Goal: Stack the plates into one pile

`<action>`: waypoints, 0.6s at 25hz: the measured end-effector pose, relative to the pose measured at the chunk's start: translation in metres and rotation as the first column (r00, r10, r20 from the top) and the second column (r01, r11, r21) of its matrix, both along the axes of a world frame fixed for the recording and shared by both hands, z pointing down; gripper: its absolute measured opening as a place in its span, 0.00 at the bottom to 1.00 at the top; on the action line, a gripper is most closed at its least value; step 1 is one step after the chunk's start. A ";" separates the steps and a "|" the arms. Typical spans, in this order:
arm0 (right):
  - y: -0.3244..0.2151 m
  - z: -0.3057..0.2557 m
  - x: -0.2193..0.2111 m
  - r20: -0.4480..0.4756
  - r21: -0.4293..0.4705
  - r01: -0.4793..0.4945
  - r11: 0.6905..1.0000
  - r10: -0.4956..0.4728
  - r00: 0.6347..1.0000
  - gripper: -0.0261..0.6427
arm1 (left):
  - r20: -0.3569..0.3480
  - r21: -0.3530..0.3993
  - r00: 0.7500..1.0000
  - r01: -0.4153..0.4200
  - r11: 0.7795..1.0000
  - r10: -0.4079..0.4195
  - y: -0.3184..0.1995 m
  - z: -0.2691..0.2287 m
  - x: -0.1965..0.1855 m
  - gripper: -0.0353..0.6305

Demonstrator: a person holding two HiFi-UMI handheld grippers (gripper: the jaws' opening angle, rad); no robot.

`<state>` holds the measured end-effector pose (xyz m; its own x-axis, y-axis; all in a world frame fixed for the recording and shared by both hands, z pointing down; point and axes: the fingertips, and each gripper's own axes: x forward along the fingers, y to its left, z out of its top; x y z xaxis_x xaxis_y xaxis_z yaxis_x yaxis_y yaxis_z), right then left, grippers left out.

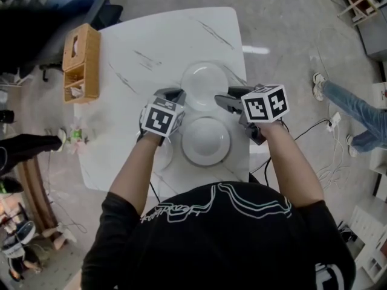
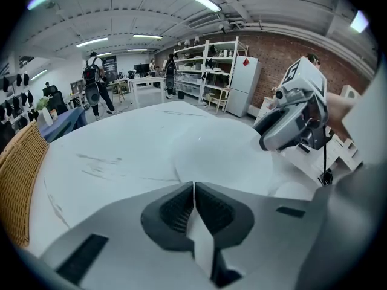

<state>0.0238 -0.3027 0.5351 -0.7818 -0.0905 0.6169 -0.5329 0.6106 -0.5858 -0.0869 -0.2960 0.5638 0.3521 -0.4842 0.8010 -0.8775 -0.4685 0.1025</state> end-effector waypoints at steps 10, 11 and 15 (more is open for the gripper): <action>-0.006 0.001 -0.004 0.052 -0.133 -0.129 0.983 0.137 0.989 0.18 | 0.008 0.010 1.000 0.010 1.000 -0.010 0.002 0.000 0.000 0.10; -0.006 0.001 -0.004 0.059 -0.146 -0.138 0.980 0.148 0.987 0.18 | 0.010 0.014 1.000 0.014 1.000 -0.015 0.002 0.001 0.000 0.10; -0.006 -0.003 -0.003 0.090 -0.186 -0.174 0.967 0.193 0.977 0.15 | 0.027 0.022 0.999 0.027 0.999 -0.028 0.005 0.000 0.001 0.10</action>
